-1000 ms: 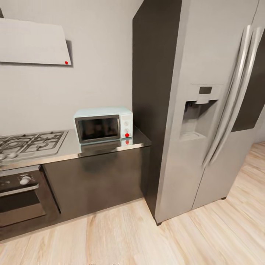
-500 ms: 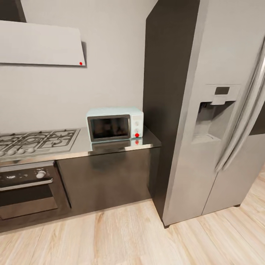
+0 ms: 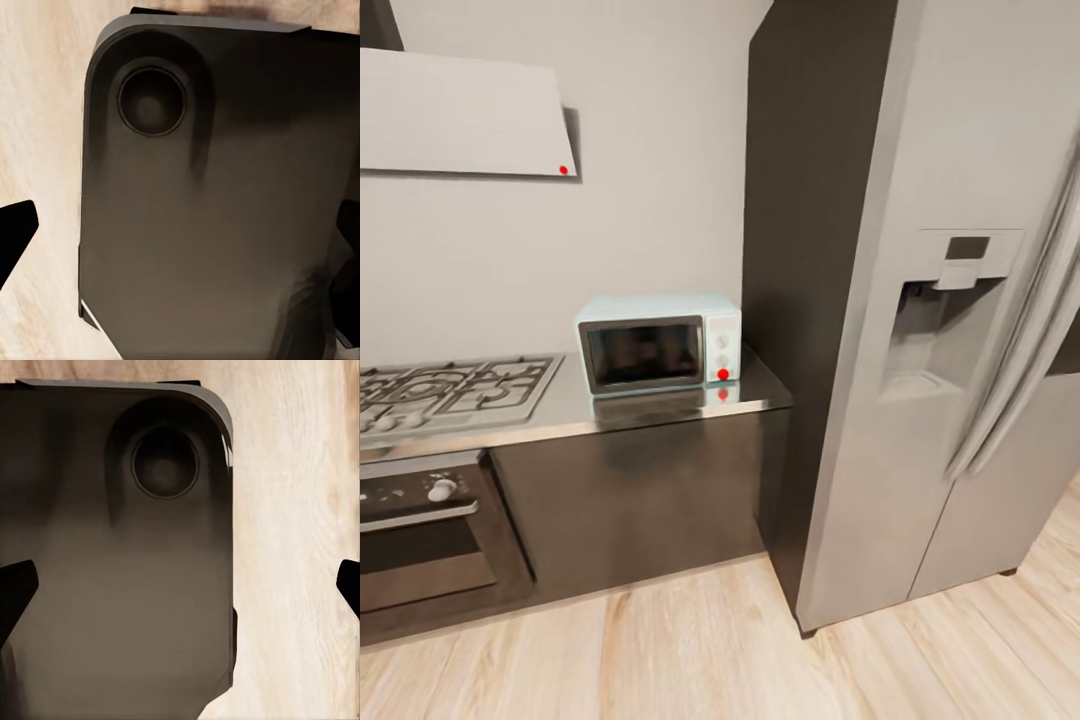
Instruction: In the kitchen, take the popcorn bag from the countertop, put it into the microwave, and heat it until the popcorn is cooked so the cooked popcorn ends up inside the bag.
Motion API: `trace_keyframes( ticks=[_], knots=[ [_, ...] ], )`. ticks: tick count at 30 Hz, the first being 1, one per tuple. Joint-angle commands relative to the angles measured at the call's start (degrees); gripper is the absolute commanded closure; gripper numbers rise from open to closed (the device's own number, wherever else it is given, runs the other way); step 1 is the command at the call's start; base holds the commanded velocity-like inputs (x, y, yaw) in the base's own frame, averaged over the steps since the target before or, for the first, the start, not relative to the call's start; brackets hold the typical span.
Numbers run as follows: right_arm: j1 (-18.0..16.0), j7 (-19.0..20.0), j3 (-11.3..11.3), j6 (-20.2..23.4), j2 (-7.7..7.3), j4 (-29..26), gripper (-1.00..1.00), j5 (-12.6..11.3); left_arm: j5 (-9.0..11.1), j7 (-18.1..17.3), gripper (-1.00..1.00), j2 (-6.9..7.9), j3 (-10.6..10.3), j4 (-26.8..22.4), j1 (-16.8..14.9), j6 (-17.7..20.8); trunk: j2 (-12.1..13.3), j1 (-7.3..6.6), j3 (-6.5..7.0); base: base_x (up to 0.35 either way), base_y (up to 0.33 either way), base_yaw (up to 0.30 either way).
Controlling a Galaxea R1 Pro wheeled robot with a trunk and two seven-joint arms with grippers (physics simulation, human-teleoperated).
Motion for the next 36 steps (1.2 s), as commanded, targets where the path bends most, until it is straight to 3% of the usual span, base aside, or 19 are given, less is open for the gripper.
trace_keyframes(
  ticks=[1,24,36],
  knots=[
    [0.0,0.0,0.0,-0.3,0.00,0.1,-1.00,-0.2,0.6,0.0,-1.00,0.01,0.0,0.0,0.0,-0.1,0.0,0.03,-0.04,0.297,-0.085,0.000],
    [0.0,0.0,0.0,-0.2,0.00,0.1,-1.00,-0.2,0.6,0.1,-1.00,0.05,0.0,0.0,0.0,-0.1,0.0,0.03,-0.04,0.317,-0.005,0.000],
    [0.0,0.0,0.0,-0.4,0.00,0.1,-1.00,-0.3,0.6,0.1,-1.00,0.05,0.0,0.0,0.0,-0.1,0.0,0.03,-0.04,0.045,0.000,0.187]
  ],
)
